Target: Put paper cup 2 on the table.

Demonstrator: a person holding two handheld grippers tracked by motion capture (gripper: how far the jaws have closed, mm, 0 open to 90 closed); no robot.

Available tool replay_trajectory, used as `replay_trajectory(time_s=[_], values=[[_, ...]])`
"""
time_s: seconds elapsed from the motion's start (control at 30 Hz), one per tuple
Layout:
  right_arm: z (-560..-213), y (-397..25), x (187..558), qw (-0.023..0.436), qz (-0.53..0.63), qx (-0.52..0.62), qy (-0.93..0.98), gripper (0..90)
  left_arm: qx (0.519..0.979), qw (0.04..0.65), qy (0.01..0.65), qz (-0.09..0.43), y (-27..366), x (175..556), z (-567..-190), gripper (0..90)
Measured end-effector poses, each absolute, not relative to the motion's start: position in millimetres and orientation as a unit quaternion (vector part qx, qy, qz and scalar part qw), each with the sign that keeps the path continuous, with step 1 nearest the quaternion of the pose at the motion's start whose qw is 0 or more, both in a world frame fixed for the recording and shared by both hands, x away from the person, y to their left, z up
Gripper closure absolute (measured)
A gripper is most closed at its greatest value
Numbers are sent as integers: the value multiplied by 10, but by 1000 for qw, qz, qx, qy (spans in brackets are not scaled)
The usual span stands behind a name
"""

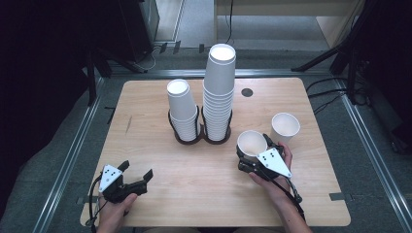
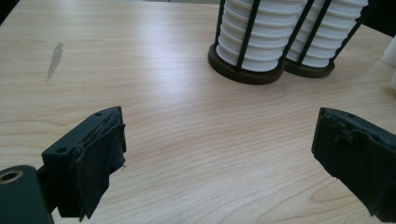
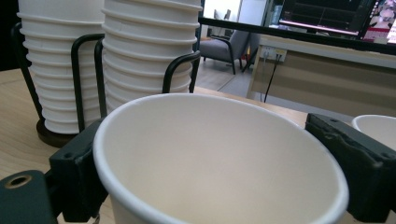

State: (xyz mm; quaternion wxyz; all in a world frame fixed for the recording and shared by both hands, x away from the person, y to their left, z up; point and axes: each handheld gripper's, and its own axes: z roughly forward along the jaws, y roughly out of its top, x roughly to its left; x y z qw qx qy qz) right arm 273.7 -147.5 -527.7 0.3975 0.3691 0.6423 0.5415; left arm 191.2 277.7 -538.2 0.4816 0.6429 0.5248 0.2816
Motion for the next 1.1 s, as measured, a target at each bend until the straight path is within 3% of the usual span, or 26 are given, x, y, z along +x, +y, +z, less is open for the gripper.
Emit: replay_trajectory(time_s=[0.17, 0.53, 1.1], values=[[-5339, -1458, 2764, 416, 530, 359, 646, 78, 640, 482, 530, 279, 2797, 1918, -5415, 31], [-5410, -1400, 2785, 411, 537, 359, 643, 73, 638, 479, 536, 276, 2810, 1928, -5432, 32], [-5328, -1468, 2737, 357, 534, 398, 655, 0, 641, 478, 533, 275, 2794, 1931, -5435, 32]])
